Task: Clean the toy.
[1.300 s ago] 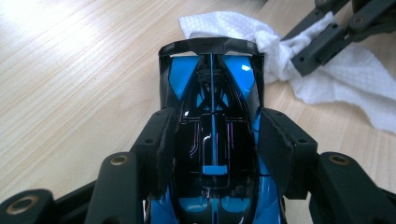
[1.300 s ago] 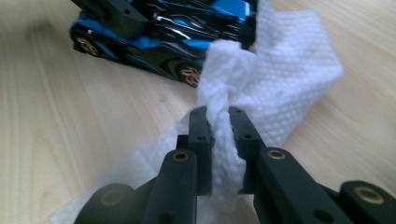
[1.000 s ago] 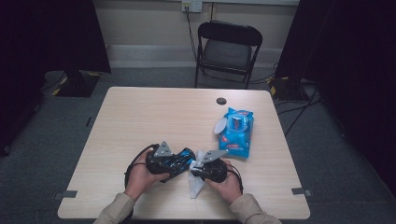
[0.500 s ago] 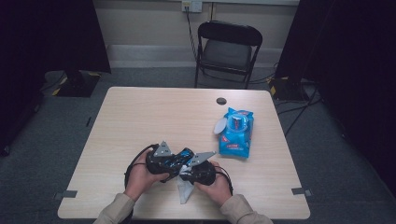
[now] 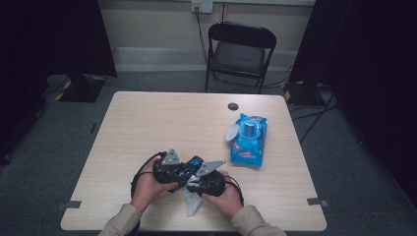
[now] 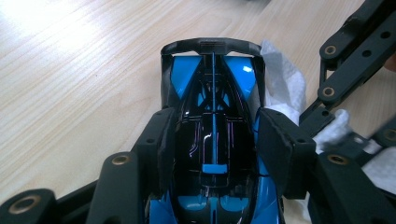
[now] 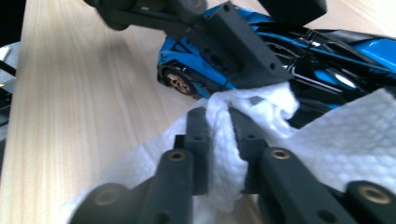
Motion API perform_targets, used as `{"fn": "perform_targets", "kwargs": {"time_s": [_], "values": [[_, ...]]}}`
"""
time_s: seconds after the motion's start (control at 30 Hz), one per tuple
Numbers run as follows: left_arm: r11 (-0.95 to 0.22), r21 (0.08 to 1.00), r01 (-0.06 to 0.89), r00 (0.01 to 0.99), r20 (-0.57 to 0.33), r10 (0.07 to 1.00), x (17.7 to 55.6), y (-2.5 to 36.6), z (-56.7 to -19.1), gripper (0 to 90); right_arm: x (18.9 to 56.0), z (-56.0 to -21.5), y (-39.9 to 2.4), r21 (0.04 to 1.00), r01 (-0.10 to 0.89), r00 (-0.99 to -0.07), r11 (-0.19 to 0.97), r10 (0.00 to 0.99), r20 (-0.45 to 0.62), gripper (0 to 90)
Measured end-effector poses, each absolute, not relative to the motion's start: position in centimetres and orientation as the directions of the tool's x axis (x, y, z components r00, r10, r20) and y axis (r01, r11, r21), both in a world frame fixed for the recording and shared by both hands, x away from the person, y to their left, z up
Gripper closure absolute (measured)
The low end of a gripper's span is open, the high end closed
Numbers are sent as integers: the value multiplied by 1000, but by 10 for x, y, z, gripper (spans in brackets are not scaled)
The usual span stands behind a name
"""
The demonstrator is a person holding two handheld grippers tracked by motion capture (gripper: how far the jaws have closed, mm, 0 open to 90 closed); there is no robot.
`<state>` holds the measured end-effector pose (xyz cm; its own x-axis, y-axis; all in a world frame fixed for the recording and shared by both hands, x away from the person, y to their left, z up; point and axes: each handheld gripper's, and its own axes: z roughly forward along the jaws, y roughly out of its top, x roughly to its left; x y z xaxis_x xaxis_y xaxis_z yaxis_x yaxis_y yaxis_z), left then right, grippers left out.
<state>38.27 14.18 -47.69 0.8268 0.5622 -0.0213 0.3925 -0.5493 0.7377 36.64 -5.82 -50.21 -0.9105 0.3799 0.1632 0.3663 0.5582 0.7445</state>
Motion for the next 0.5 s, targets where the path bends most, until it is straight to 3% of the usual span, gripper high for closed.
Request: {"fn": "perform_targets", "kwargs": {"time_s": [0.23, 0.43, 0.5], "values": [[-543, 741, 395, 825, -26, 564, 383, 141, -477, 477, 366, -494, -74, 745, 378, -900, 550, 407, 156, 550], [-546, 740, 392, 826, -21, 564, 383, 141, -477, 477, 370, -490, -86, 745, 389, -881, 542, 455, 129, 506], [-546, 741, 392, 825, -21, 564, 383, 141, -477, 478, 374, -493, -90, 744, 398, -870, 536, 477, 122, 542]]}}
